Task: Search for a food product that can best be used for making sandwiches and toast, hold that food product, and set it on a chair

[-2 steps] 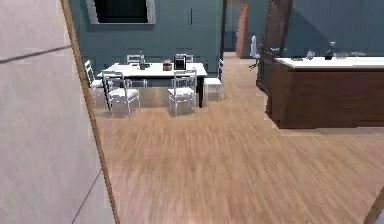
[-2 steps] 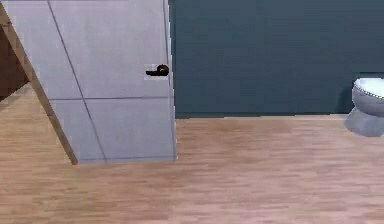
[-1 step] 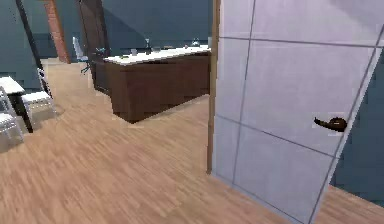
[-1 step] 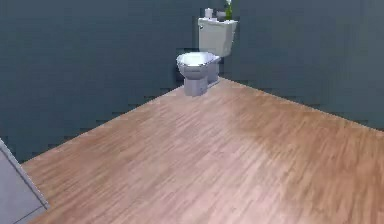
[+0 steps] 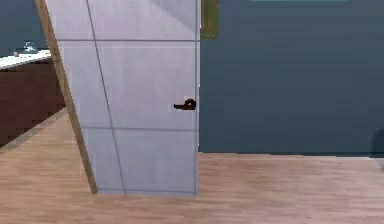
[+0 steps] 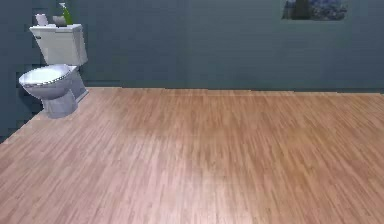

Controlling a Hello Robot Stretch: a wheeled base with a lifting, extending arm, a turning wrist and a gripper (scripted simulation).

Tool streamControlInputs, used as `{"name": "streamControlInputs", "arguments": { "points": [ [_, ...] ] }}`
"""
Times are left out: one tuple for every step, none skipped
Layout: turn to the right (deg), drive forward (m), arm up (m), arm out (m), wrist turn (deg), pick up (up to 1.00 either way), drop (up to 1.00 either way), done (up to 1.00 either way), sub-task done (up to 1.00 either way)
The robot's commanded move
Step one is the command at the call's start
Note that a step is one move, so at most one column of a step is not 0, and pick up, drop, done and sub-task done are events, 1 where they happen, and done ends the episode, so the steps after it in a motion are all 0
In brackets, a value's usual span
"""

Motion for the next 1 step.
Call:
{"name": "streamControlInputs", "arguments": {
  "points": [
    [0.0, 0.20, 0.00, 0.00, 0.0, 0.00, 0.00, 0.00, 0.00]
  ]
}}
